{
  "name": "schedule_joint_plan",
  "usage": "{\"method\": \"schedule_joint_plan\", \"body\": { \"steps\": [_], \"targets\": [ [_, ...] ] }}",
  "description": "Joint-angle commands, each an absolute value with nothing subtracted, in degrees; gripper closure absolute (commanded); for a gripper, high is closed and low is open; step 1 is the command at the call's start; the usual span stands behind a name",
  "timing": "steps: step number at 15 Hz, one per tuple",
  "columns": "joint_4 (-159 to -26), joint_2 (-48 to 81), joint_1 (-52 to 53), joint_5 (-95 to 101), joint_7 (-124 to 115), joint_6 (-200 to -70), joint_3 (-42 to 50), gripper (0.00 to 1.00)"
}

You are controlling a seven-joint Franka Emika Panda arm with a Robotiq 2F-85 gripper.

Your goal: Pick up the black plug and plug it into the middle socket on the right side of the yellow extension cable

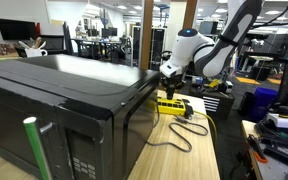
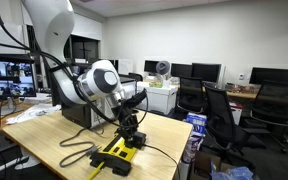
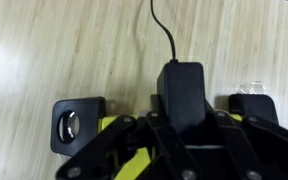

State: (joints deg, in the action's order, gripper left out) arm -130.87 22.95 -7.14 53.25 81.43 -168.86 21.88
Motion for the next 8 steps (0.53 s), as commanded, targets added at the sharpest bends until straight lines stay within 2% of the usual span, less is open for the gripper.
{"method": "schedule_joint_plan", "body": {
  "steps": [1, 5, 6, 7, 8],
  "targets": [
    [-132.6, 21.7, -3.0, 60.6, 73.5, -173.3, 26.5, 0.88],
    [-132.5, 21.7, 1.0, 67.8, 64.4, -173.5, 30.6, 0.88],
    [-132.4, 21.7, 1.9, 69.0, 61.6, -172.9, 31.3, 0.38],
    [-132.3, 21.6, 2.9, 70.2, 58.8, -172.2, 32.0, 0.37],
    [-132.3, 21.4, 3.8, 70.7, 56.8, -171.7, 32.3, 0.3]
  ]
}}
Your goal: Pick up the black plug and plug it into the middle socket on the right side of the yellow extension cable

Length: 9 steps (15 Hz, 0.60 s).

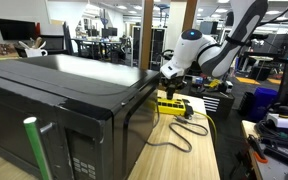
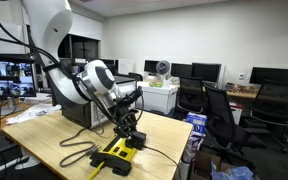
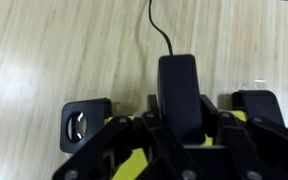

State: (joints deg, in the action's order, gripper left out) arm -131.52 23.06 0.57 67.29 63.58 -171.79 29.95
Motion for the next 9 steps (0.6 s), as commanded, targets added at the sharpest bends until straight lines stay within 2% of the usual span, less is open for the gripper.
{"method": "schedule_joint_plan", "body": {
  "steps": [1, 5, 7, 8, 9],
  "targets": [
    [-132.4, 21.2, 4.6, 70.8, 54.8, -171.0, 32.5, 0.23],
    [-132.4, 20.7, 6.7, 68.9, 50.3, -168.8, 32.9, 0.0],
    [-132.5, 19.9, 7.0, 66.6, 49.4, -166.6, 32.3, 0.0],
    [-132.0, 17.7, 0.1, 67.5, 48.0, -162.0, 24.5, 0.0],
    [-131.9, 16.9, -1.4, 64.3, 48.9, -159.0, 22.1, 0.0]
  ]
}}
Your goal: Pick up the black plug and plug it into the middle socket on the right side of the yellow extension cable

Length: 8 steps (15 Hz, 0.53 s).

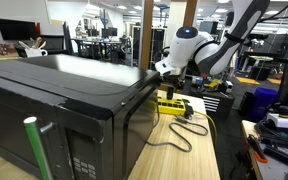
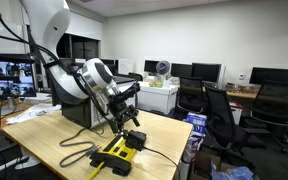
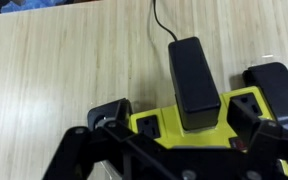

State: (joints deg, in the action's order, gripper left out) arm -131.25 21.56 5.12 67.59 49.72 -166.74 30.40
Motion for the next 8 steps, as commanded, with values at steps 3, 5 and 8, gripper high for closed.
{"method": "schedule_joint_plan", "body": {
  "steps": [3, 5, 8],
  "targets": [
    [-129.7, 14.9, -6.6, 50.8, 52.4, -149.2, 14.2, 0.0],
    [-125.7, 14.8, -8.6, 41.5, 54.3, -142.3, 10.9, 0.0],
    [-115.0, 17.2, -10.4, 28.1, 56.0, -129.7, 9.0, 0.26]
  ]
}}
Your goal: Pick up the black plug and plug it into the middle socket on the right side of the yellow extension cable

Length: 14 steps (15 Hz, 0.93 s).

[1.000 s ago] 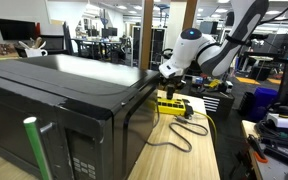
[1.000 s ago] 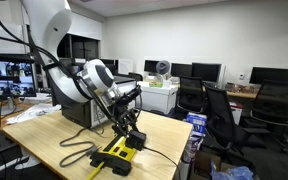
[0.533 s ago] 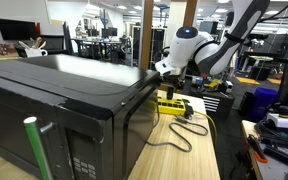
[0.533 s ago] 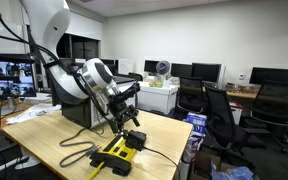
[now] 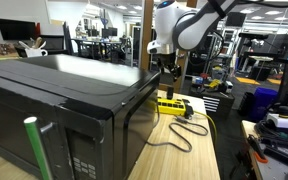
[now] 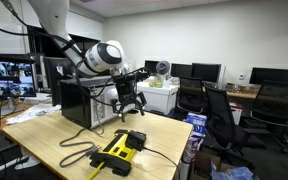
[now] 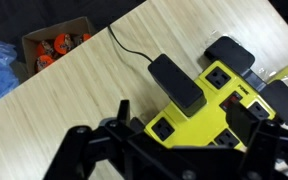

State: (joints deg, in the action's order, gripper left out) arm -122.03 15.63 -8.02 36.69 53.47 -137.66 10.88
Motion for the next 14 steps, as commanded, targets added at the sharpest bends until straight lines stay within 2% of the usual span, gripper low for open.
{"method": "schedule_joint_plan", "body": {
  "steps": [1, 4, 10, 14],
  "targets": [
    [-112.1, 18.2, -10.8, 25.4, 55.8, -126.5, 9.2, 0.33],
    [-103.9, 22.1, -12.5, 18.7, 53.4, -118.3, 9.7, 0.56],
    [-92.5, 30.0, -16.4, 6.9, 47.0, -108.0, 8.6, 0.96],
    [-92.5, 31.9, -17.8, -1.1, 39.3, -109.9, 7.0, 1.0]
  ]
}}
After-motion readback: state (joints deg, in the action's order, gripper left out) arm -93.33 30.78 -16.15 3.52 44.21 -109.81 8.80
